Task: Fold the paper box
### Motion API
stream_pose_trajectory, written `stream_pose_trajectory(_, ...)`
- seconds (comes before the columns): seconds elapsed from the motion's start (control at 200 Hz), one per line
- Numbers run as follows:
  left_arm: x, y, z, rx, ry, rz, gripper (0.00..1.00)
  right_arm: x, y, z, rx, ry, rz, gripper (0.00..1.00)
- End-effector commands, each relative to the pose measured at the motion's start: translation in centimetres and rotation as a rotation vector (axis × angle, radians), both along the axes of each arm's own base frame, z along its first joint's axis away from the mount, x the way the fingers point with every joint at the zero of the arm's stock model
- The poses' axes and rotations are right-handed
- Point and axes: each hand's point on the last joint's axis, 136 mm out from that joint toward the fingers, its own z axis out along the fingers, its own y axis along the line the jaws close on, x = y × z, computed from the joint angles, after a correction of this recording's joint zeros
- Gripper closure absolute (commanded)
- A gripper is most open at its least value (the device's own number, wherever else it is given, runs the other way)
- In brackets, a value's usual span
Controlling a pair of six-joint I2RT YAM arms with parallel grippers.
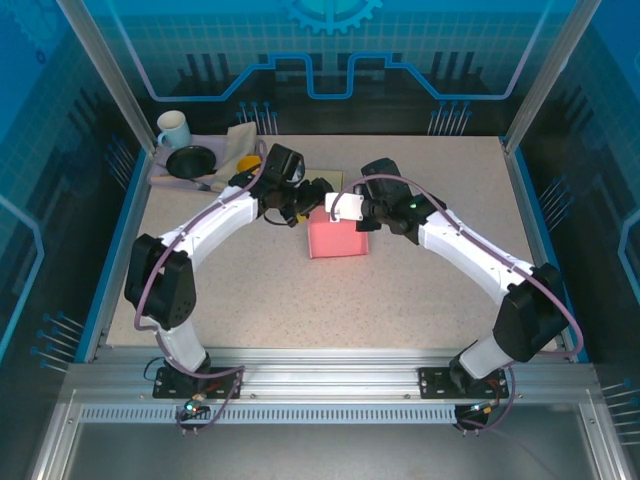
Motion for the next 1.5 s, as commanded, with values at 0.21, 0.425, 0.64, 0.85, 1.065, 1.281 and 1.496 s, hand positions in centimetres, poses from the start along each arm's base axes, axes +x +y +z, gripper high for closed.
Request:
stream_pose_trajectory(0.21, -1.2, -1.7, -0.3, -0.089, 0.065, 0.064, 0.38, 0.1, 1.4, 0.8, 0.069, -0.033, -0.038, 1.0)
stream_pose_trajectory(0.425, -1.3, -0.3, -2.1, 0.003, 0.08, 0.089, 0.53, -1.7, 2.3, -0.6, 0.056, -0.008, 0.039, 1.0)
stream_pose_trajectory(0.64, -1.1, -0.3, -3.1, -0.005, 0.108, 0.123, 0.58, -4.0, 3.7, -2.1, 0.038, 0.009, 0.123, 1.0)
stream_pose_trajectory(0.85, -1.1, 0.8, -3.4, 0.001, 0.103, 0.212, 0.68, -6.3, 5.0, -4.4, 0.001, 0.04, 0.163, 1.0)
stream_pose_trajectory(1.065, -1.4, 1.3, -3.7, -0.02, 0.106, 0.26, 0.78, -7.2, 5.5, -5.7, 0.008, 0.082, 0.158, 1.0)
stream_pose_trajectory(1.281, -1.8, 2.2, -3.8, 0.012, 0.097, 0.285, 0.91, -5.8, 4.8, -4.7, 0.06, 0.11, 0.044, 0.82)
stream_pose_trajectory(1.496, -2.0, 3.1, -4.5, 0.066, 0.098, 0.289, 0.9, -4.7, 3.3, -1.6, 0.2, 0.188, -0.153, 0.59)
